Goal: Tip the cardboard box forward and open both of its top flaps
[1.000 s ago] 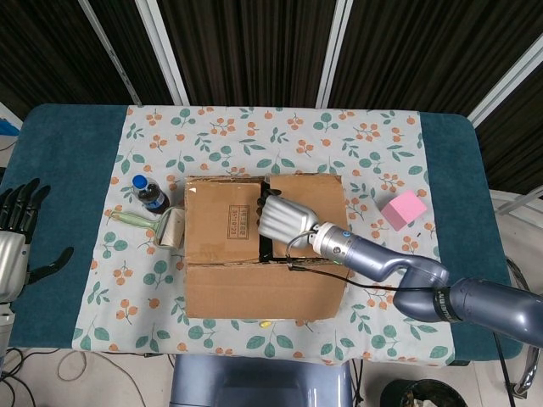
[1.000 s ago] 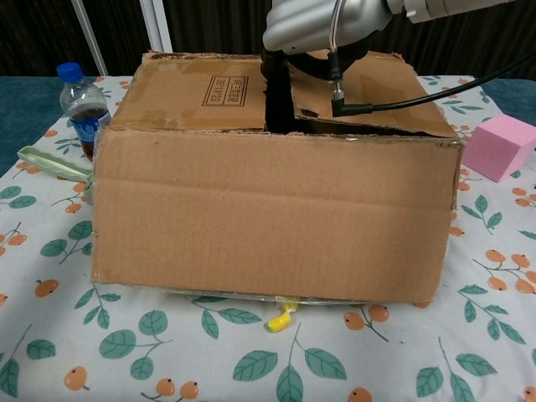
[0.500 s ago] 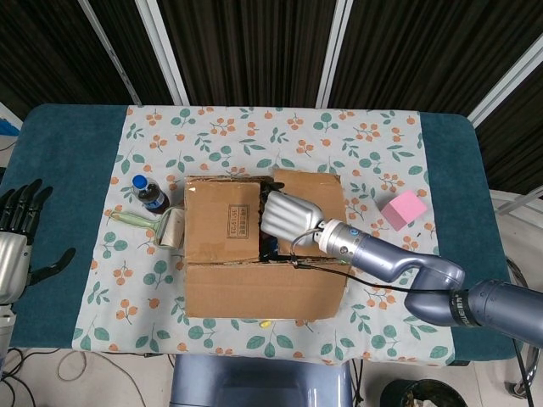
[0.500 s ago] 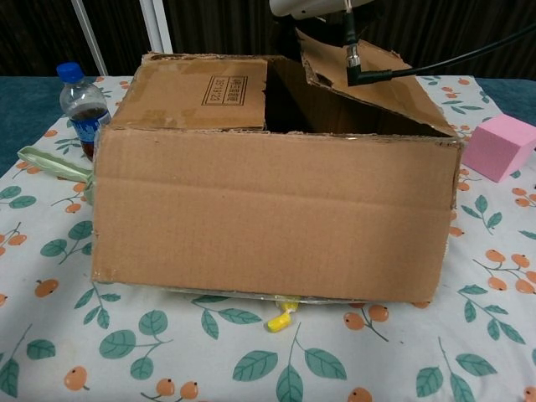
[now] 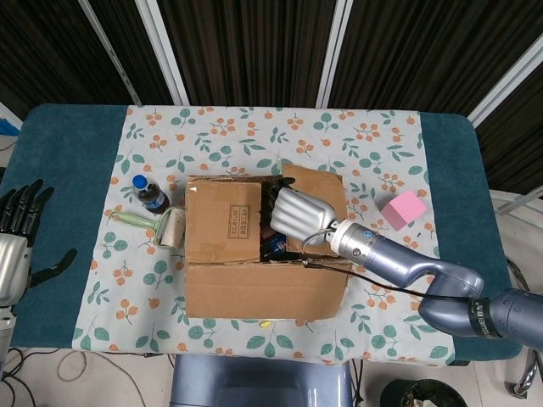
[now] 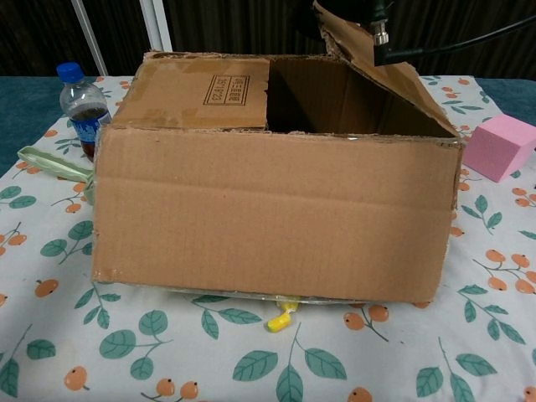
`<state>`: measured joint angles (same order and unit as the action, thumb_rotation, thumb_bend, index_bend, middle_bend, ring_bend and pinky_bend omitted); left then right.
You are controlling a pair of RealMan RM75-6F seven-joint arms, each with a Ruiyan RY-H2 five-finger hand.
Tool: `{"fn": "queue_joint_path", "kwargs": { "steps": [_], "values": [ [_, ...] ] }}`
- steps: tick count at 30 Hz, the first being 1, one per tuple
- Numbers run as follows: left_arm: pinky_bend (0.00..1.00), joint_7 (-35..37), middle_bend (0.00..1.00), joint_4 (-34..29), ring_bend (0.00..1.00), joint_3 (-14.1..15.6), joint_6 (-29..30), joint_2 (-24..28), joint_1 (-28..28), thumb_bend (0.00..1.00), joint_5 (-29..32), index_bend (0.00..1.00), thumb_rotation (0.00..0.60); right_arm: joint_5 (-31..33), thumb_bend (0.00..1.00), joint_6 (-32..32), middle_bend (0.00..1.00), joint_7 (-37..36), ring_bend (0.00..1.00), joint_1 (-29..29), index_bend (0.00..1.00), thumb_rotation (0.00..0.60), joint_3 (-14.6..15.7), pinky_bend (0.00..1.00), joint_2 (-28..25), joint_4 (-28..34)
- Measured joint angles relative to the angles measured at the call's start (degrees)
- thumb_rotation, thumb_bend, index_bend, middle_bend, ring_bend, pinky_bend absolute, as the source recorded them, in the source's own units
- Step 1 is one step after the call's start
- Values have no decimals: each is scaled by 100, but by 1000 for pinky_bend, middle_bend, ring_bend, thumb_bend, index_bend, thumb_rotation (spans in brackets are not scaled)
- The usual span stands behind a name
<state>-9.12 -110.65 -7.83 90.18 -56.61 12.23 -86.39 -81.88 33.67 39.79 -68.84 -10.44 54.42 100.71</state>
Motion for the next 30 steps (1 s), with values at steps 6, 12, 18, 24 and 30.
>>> {"fn": "queue_joint_path", "kwargs": {
  "steps": [6, 12, 18, 24, 30],
  "values": [
    [49, -2, 0, -23, 0, -7, 4, 8, -15, 192, -34, 0, 600, 129, 1000, -13, 429, 123, 335, 32, 507, 600, 2, 402, -195, 68],
    [49, -28, 0, -39, 0, -6, -8, 3, -29, 192, -75, 0, 600, 305, 1000, -64, 428, 298, 335, 69, 507, 600, 37, 402, -461, 169],
    [49, -33, 0, -57, 0, -10, -13, 3, -43, 192, -101, 0, 600, 490, 1000, -115, 428, 435, 335, 97, 507, 600, 62, 402, -739, 290],
    [49, -52, 0, -67, 0, -11, -23, -4, -54, 192, -125, 0, 600, 611, 1000, -118, 427, 449, 335, 129, 507, 600, 61, 402, -942, 446],
    [49, -52, 0, -73, 0, -26, -18, 0, -66, 192, -132, 0, 600, 712, 1000, -108, 426, 366, 335, 138, 507, 600, 17, 402, -1046, 566]
  ]
}}
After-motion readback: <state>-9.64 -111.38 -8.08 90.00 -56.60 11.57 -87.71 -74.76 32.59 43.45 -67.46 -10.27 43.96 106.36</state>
